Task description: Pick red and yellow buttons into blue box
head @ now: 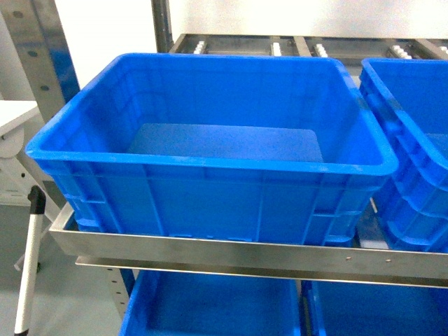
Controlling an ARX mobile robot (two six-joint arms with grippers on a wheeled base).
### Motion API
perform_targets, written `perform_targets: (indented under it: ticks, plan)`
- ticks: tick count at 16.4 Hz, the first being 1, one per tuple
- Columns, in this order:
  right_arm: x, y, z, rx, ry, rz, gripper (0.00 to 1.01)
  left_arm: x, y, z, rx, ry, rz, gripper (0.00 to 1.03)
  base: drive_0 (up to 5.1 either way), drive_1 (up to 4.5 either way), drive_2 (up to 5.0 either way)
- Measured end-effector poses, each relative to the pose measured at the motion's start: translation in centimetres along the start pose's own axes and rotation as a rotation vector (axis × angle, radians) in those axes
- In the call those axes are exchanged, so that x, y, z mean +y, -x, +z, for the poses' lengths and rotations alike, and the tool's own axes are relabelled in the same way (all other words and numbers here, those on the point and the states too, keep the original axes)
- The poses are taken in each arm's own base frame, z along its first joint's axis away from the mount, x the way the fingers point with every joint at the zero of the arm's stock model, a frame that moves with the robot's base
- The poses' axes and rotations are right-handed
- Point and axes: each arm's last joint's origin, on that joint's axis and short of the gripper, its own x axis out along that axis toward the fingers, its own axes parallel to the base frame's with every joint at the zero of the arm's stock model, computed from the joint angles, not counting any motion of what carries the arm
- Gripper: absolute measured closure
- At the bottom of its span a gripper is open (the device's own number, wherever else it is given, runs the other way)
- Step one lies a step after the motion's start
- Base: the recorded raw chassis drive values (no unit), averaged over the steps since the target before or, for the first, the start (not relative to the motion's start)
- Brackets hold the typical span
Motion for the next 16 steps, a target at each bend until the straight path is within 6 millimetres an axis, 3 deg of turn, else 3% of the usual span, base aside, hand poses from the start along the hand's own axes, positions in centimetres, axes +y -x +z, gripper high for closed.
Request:
perform_targets:
  ticks: [16]
  plan:
    - [0.0, 0.0, -0.02, 0.002, 0.0, 0.0, 0.75, 0.01, 0.0, 0.0, 0.0, 0.001, 0.0, 0.79, 4.8, -2.18, -2.2]
